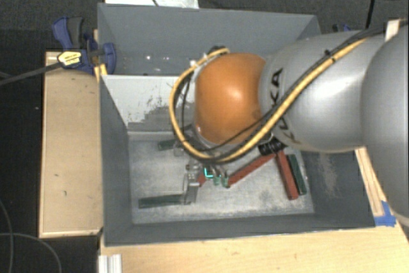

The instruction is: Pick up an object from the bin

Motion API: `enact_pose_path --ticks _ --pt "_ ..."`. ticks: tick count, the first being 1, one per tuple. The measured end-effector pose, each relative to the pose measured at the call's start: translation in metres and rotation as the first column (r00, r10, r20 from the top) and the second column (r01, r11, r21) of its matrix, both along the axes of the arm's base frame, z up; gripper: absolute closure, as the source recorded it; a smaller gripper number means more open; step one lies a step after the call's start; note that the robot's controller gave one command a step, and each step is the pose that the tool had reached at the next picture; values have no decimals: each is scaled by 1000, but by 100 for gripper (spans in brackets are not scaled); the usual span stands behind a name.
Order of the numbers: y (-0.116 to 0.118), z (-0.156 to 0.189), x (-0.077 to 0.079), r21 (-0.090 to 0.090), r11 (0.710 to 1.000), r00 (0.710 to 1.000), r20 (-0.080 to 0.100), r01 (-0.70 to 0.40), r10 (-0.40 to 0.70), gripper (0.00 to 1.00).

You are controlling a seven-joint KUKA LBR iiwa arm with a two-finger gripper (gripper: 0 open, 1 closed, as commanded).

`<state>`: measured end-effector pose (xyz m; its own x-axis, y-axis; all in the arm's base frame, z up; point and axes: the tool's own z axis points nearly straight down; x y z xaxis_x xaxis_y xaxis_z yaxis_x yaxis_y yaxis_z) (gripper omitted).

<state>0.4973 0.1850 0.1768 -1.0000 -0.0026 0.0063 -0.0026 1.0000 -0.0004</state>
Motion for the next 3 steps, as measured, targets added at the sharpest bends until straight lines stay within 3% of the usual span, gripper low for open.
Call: enact_pose_path --ticks 1,2,3 --pt "-1 4 2 2 1000 1000 8 5 -5 0" --pt "13 -34 3 5 999 999 17 42 -42 0" --pt "25 -103 28 4 989 989 11 145 -145 0"
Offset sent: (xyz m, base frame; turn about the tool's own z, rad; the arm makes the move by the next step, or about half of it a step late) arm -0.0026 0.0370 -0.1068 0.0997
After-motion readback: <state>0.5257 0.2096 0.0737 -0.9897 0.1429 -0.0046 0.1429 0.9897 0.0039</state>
